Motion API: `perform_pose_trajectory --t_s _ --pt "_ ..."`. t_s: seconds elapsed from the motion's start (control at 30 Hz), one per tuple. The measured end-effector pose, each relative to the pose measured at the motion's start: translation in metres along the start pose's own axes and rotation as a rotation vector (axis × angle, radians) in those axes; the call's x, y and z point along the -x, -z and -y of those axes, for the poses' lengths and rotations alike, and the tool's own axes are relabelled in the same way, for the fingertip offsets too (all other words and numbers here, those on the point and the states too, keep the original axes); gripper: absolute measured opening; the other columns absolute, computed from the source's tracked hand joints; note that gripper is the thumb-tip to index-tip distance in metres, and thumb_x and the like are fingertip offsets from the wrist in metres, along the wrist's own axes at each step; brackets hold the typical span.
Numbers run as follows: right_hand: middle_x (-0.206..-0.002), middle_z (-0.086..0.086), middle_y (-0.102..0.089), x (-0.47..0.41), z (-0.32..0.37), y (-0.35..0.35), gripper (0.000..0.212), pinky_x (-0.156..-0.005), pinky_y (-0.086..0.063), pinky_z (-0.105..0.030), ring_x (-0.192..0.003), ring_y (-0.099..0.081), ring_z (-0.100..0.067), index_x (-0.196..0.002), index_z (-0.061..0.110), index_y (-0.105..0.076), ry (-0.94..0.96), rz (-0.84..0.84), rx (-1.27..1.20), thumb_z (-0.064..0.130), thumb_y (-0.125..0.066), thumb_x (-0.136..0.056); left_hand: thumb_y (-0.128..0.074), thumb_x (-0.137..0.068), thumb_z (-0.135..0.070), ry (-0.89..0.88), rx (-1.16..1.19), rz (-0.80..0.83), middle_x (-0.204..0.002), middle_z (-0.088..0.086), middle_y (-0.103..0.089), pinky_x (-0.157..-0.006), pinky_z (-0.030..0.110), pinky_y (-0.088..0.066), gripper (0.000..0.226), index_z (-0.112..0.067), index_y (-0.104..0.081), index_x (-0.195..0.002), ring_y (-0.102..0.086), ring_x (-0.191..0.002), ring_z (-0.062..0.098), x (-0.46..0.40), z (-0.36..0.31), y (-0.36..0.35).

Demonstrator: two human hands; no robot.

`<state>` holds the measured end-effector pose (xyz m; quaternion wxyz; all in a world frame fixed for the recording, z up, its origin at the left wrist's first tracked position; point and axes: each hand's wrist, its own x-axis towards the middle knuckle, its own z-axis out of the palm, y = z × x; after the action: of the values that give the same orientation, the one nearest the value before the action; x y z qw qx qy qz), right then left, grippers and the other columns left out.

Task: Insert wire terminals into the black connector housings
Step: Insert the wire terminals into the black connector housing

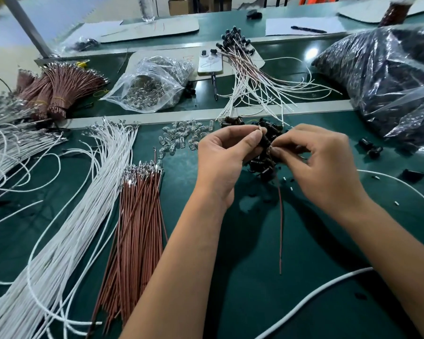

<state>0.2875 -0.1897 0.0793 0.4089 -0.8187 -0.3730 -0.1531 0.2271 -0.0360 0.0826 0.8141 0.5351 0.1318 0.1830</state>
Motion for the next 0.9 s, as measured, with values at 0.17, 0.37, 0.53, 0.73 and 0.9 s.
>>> perform_pose_trajectory --t_s 0.17,0.37,0.53,0.73,0.9 --pt "-0.088 0.002 -0.072 0.0086 -0.0042 -0.0041 0.004 -0.079 -0.054 -0.036 -0.083 -0.067 -0.018 -0.096 0.008 -0.080 -0.010 -0.062 -0.006 0.010 -0.078 -0.093 -0.069 -0.089 0.004 0.024 0.020 0.026 -0.089 0.007 -0.078 -0.075 0.022 -0.058 0.017 -0.010 -0.076 -0.083 -0.072 -0.080 0.014 0.0011 0.0025 -0.0028" --pt "-0.091 0.005 -0.072 0.0105 -0.0062 -0.0050 0.006 -0.082 -0.054 -0.033 -0.087 -0.068 -0.015 -0.098 0.010 -0.079 -0.011 -0.093 -0.048 0.010 -0.075 -0.095 -0.068 -0.088 0.002 0.097 0.136 0.050 -0.090 0.008 -0.078 -0.075 0.020 -0.059 0.013 -0.009 -0.075 -0.087 -0.072 -0.079 0.012 0.0020 0.0041 -0.0063" --pt "-0.091 0.004 -0.072 0.0103 -0.0065 -0.0048 0.006 -0.081 -0.054 -0.030 -0.087 -0.068 -0.014 -0.098 0.009 -0.079 0.002 -0.098 -0.066 0.009 -0.074 -0.096 -0.069 -0.085 0.002 0.132 0.185 0.051 -0.090 0.009 -0.077 -0.075 0.020 -0.059 0.012 -0.006 -0.072 -0.092 -0.073 -0.081 0.014 0.0011 0.0033 -0.0047" --pt "-0.091 0.002 -0.073 0.0110 -0.0065 -0.0059 0.005 -0.082 -0.052 -0.037 -0.086 -0.064 -0.022 -0.098 0.008 -0.079 -0.001 -0.067 -0.017 0.008 -0.074 -0.095 -0.073 -0.074 -0.002 0.126 0.167 0.077 -0.090 0.009 -0.078 -0.075 0.019 -0.058 0.013 -0.009 -0.077 -0.084 -0.073 -0.081 0.013 0.0000 0.0026 -0.0017" --pt "-0.090 -0.001 -0.073 0.0108 -0.0047 -0.0051 0.007 -0.080 -0.048 -0.037 -0.084 -0.060 -0.025 -0.099 0.007 -0.079 0.015 -0.025 0.021 0.007 -0.072 -0.097 -0.068 -0.085 0.007 0.083 0.087 0.071 -0.090 0.008 -0.078 -0.073 0.020 -0.058 0.013 -0.005 -0.074 -0.087 -0.072 -0.079 0.013 -0.0006 0.0028 0.0010"
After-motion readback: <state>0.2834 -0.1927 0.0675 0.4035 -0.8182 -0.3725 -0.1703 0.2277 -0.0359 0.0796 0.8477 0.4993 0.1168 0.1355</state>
